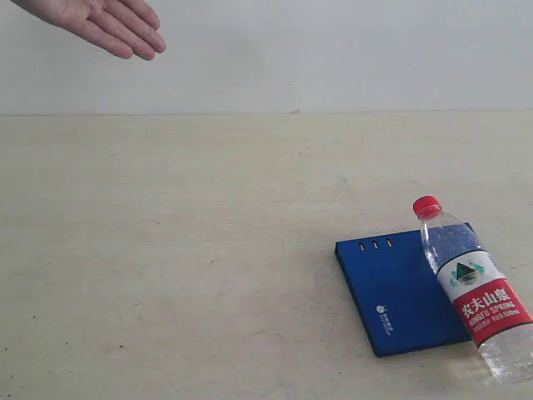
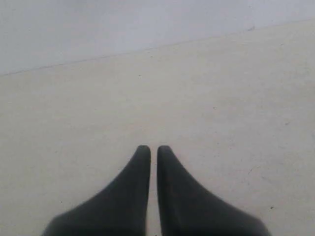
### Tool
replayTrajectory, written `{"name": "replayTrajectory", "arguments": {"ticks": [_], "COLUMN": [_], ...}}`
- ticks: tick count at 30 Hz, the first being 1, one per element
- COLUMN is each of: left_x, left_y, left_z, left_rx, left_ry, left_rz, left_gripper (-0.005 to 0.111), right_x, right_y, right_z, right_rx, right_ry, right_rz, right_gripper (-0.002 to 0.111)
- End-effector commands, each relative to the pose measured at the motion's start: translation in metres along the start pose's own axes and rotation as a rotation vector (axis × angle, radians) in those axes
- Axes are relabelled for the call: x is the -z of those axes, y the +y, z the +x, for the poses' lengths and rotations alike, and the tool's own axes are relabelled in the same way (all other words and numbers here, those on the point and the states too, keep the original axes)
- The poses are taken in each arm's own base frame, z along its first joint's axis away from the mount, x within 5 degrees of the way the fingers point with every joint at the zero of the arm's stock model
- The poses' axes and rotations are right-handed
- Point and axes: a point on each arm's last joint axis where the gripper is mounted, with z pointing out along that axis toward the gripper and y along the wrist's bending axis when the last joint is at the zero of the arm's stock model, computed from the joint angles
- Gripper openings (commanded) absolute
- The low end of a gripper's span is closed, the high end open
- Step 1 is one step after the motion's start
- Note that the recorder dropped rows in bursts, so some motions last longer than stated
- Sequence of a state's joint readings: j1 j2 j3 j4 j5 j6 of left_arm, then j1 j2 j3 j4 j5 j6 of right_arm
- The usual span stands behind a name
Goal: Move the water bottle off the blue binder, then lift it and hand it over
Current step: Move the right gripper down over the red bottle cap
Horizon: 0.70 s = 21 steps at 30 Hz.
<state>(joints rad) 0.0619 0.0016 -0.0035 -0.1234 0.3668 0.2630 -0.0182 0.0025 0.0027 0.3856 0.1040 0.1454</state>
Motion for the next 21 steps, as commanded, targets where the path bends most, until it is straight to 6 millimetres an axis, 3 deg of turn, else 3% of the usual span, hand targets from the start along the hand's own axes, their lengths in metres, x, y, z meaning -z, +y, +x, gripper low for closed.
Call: {"name": "replayTrajectory", "arguments": {"ticks": [1,8,14,18,21], "left_x": [0.000,0.000,0.000,0.000,0.000], "left_y": [0.000,0.000,0.000,0.000,0.000], "left_z": [0.000,0.000,0.000,0.000,0.000], "left_rx": [0.008,0.008,0.008,0.008,0.008], "left_ry": [-0.007,-0.007,-0.007,-0.007,-0.007], "left_rz": [0.002,0.002,0.002,0.002,0.002], "left_gripper": [0.005,0.005,0.005,0.005,0.005], "right_x": [0.001,0.000,0.000,0.009,-0.010], "right_y": [0.002,0.004,0.004,0.029,0.052], "right_z": [-0.007,0.002,0.002,-0.043,-0.064], "right_rx": [-0.532,-0.798,-0.757,-0.471,-0.251], "right_ry": [-0.063,0.040,0.045,-0.085,0.058], "right_rz": [-0.041,-0.032,-0.035,-0.184,-0.186], "right_gripper": [0.000,0.000,0.000,0.006,0.011]}}
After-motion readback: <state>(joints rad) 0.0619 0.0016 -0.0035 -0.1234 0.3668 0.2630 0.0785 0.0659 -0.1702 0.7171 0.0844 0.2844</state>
